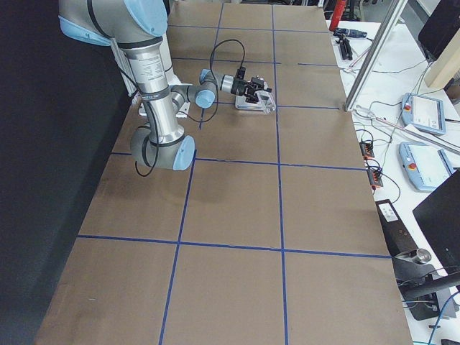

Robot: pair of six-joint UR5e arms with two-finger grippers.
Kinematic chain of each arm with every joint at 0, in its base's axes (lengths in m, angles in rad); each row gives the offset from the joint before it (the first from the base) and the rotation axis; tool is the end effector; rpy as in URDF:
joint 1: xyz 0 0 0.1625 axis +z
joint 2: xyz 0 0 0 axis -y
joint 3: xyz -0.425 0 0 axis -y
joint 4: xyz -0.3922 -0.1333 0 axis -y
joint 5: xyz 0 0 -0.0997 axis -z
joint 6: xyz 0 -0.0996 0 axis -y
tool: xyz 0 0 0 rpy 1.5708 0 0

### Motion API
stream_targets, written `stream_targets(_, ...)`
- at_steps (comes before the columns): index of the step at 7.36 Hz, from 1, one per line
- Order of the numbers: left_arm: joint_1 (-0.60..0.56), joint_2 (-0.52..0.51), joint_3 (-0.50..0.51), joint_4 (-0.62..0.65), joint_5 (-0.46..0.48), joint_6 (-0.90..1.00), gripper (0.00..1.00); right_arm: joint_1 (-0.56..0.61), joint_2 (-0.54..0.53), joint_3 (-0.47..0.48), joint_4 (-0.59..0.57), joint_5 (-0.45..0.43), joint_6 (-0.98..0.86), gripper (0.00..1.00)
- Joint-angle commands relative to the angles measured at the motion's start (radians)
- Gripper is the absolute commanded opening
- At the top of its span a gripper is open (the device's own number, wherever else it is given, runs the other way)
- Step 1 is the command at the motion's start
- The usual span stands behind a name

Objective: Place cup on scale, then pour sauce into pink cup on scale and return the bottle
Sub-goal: 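Tilt the dispenser spout down over the pink cup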

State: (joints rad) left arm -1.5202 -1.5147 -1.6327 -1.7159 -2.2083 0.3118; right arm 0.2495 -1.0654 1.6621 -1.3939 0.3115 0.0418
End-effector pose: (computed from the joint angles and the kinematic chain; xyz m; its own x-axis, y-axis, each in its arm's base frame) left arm -0.0497 -0.4821 0.6487 0.7442 0.4266 -0.5139 -0.2924 0.8999 0.3236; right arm -0.5472 -0.3748 0.2662 0.7485 -0.1253 -0.6512 0.6626 0.1820 0.7266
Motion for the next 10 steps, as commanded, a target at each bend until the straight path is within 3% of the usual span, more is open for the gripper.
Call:
stream_targets(1, 0.0, -0.001, -0.001, -0.001, 0.002, 0.001, 1.0, -0.004, 0.005, -0.005, -0.014, -0.044, -0.108, 0.0)
stream_targets(10, -0.002, 0.002, -0.009, -0.002, 0.002, 0.006, 1.0, -0.013, 0.012, -0.005, -0.033, -0.097, -0.214, 0.0)
